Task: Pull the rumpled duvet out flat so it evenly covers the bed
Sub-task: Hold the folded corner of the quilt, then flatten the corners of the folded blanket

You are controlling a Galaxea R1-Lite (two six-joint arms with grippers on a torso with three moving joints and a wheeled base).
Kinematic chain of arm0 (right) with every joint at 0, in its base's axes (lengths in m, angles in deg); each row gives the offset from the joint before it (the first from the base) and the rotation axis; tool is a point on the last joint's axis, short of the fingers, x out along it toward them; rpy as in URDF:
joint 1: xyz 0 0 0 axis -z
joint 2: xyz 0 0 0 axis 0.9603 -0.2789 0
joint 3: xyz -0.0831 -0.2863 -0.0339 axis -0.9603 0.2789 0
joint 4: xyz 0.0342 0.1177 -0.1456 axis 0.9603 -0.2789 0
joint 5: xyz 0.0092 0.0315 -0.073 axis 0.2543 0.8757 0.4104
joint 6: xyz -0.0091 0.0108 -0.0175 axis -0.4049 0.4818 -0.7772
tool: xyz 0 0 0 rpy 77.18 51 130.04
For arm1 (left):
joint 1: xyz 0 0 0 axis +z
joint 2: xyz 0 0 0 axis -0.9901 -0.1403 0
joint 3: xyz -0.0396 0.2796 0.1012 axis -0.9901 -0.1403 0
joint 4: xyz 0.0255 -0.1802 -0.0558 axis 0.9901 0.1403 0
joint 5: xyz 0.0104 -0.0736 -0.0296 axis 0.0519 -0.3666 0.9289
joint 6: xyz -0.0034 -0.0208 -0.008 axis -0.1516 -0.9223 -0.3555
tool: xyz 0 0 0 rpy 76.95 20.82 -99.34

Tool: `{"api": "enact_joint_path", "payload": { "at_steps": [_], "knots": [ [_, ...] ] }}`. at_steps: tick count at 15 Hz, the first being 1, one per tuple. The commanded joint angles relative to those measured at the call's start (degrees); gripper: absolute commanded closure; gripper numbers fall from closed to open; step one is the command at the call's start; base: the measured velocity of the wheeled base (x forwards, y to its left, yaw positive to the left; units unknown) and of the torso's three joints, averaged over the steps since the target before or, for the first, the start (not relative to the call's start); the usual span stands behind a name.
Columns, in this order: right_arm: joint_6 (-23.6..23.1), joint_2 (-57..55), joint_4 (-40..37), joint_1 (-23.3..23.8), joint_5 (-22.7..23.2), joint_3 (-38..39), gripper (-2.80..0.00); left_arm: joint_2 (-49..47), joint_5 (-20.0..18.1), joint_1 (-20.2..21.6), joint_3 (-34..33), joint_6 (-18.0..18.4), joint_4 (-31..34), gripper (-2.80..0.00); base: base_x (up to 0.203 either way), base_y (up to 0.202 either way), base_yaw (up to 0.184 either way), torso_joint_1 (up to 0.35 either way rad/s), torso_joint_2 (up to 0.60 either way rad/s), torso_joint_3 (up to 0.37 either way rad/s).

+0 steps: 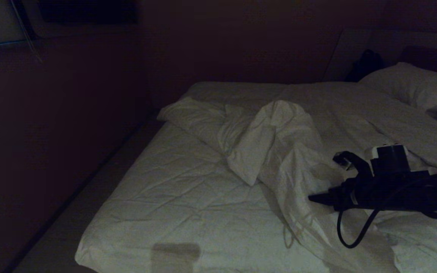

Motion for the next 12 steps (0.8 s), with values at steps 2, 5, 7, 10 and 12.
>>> {"api": "enact_joint_path", "payload": {
  "at_steps": [2,5,7,10,12],
  "knots": [
    [-0.06,0.01,0.10,-0.11,0.13,-0.11,0.00,0.02,0.04,0.01,-0.02,-0.02,0.03,0.00,0.000,0.000,0.000,0.000,0.00,0.000],
    [-0.04,0.01,0.10,-0.20,0.22,-0.11,0.00,0.02,0.04,0.01,-0.02,-0.02,0.03,0.00,0.000,0.000,0.000,0.000,0.00,0.000],
    [0.03,0.10,0.10,-0.20,0.31,-0.11,0.00,0.02,0.04,0.01,-0.02,-0.02,0.03,0.00,0.000,0.000,0.000,0.000,0.00,0.000],
    [0.17,0.24,0.10,-0.20,0.31,-0.11,0.00,0.02,0.04,0.01,0.04,-0.02,0.03,0.00,0.000,0.000,0.000,0.000,0.00,0.000],
    [0.10,0.54,0.17,-0.27,0.39,0.14,0.00,0.02,0.04,0.01,0.07,-0.02,0.03,0.00,0.000,0.000,0.000,0.000,0.00,0.000]
  ]
}}
